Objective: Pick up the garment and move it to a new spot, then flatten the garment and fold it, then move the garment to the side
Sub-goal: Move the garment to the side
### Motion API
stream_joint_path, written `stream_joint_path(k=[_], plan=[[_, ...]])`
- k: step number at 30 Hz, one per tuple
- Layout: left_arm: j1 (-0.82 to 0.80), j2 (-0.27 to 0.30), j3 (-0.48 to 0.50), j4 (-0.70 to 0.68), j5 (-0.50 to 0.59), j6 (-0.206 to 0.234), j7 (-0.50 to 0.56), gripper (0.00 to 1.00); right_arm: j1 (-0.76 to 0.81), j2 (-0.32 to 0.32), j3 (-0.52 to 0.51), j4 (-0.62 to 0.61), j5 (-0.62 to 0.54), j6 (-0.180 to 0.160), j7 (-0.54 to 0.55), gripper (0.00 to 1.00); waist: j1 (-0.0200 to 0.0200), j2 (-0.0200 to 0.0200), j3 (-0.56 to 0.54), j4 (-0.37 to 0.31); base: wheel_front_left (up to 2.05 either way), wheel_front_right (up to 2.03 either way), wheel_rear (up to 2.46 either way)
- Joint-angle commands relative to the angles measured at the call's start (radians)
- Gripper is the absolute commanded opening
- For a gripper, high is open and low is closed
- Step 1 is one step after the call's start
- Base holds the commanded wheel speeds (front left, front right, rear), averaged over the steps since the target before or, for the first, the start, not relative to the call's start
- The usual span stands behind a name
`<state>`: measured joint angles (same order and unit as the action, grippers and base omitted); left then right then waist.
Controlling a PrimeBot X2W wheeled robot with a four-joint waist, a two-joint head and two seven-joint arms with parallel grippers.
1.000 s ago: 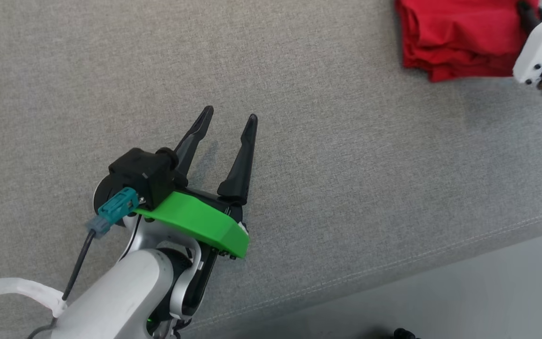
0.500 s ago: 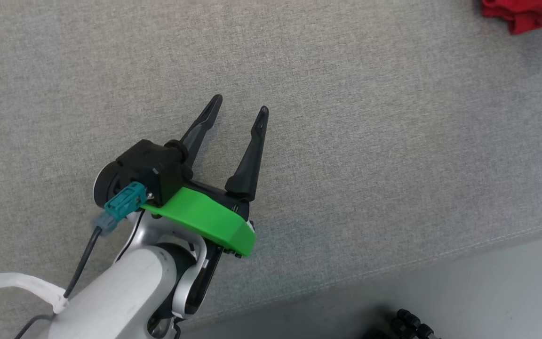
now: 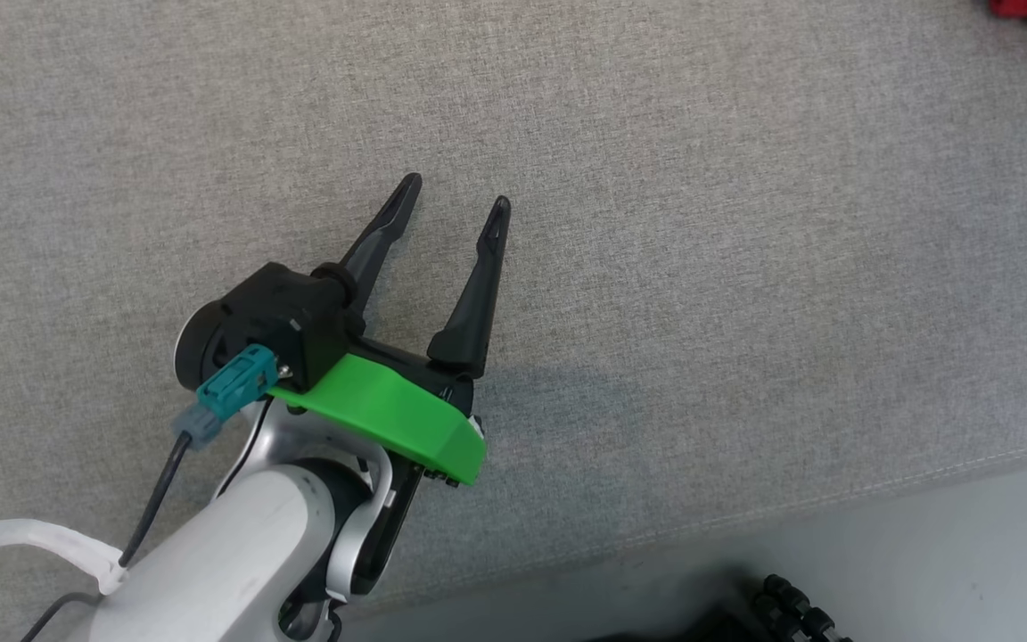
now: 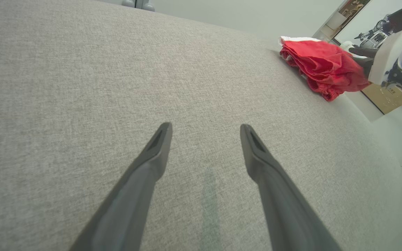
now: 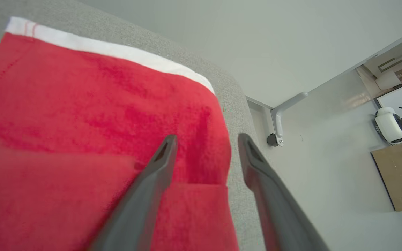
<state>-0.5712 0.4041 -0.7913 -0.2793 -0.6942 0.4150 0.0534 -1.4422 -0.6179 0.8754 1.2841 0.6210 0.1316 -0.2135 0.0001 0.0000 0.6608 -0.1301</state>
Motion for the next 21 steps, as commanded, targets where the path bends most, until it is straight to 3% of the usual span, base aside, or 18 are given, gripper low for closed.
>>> stream_joint_path(k=[1,8,16,21], plan=[[-0.021,0.006,0.000,0.000,0.005,0.003,0.003,1.00,-0.011,-0.011,-0.007,0.004,-0.016,-0.002,-0.011,1.00,-0.0001,0.0000,0.002,-0.002,0.00,0.00,0.00],[-0.022,0.010,0.002,0.006,0.003,0.005,0.003,1.00,0.034,-0.024,-0.062,0.006,-0.078,-0.002,-0.021,1.00,-0.0001,0.0000,-0.003,-0.017,0.00,0.00,0.00],[-0.014,0.012,0.012,0.028,-0.009,-0.004,-0.017,1.00,0.063,0.034,-0.146,0.003,-0.096,-0.002,-0.052,1.00,-0.0001,0.0000,-0.062,-0.029,0.00,0.00,0.00],[0.007,0.006,0.033,0.056,-0.026,-0.012,-0.053,1.00,0.102,0.055,-0.211,-0.099,-0.091,-0.002,-0.053,1.00,-0.0001,0.0000,-0.143,-0.023,0.00,0.00,0.00]])
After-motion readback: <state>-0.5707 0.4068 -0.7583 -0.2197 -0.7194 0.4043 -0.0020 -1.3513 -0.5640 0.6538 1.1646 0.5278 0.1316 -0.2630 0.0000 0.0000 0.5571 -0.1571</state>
